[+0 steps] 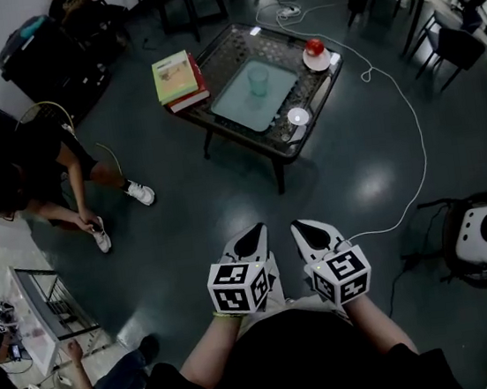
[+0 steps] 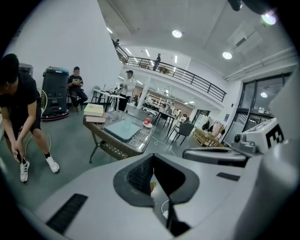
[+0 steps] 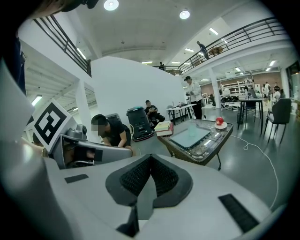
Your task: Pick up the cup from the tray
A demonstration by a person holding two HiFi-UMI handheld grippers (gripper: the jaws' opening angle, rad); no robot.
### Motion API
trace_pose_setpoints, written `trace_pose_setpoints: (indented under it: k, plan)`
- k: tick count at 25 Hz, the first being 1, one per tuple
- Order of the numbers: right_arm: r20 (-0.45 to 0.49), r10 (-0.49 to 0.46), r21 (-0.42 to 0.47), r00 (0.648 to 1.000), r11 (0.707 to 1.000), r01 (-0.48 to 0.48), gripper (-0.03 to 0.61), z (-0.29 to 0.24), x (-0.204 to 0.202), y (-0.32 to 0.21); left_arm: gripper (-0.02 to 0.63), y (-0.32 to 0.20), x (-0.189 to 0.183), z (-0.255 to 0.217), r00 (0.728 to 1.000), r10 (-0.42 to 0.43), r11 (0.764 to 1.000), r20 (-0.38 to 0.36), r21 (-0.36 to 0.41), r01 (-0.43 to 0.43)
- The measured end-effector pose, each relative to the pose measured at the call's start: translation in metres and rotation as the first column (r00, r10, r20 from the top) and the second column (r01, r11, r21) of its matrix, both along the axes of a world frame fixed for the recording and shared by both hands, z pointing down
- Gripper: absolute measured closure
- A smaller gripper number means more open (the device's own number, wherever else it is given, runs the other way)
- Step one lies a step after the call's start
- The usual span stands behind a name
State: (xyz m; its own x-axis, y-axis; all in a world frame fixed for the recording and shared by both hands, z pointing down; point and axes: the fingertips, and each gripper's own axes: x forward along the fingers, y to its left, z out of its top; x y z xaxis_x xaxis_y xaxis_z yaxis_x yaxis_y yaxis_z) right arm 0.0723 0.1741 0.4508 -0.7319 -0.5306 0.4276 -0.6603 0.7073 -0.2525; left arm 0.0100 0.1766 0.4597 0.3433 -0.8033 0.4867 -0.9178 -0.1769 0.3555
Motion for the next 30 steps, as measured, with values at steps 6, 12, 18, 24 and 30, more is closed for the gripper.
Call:
trace_pose_setpoints:
  k: [6, 12, 18, 24, 30]
  plan:
    - [-0.003, 0.017, -0.024, 1.0, 1.0, -0.017, 0.569, 0.002, -0.02, -0.036, 0.603, -0.036, -0.02, 0.0, 1.0, 0.011, 1.0, 0.004, -0.019, -0.011]
    - [-0.008, 0.023, -0.034, 1.0, 0.999, -0.023, 0.569, 0.002, -0.039, -0.069, 0.603, -0.07, -0.039, -0.001, 1.0, 0.025, 0.999, 0.002, -0.028, -0.025]
    - [-0.014, 0.031, -0.029, 0.999, 0.999, -0.032, 0.569, -0.002, -0.058, -0.105, 0.603, -0.105, -0.057, -0.003, 0.999, 0.044, 0.999, 0.013, -0.029, -0.043]
    - [-0.012, 0.043, -0.022, 0.999, 0.999, -0.043, 0.569, -0.005, -0.075, -0.135, 0.603, -0.134, -0.071, -0.003, 0.998, 0.062, 0.998, 0.015, -0.03, -0.062]
    - [-0.017, 0.056, -0.023, 0.998, 0.998, -0.056, 0.569, -0.004, -0.086, -0.159, 0.603, -0.161, -0.08, -0.002, 0.996, 0.085, 0.996, 0.013, -0.029, -0.084]
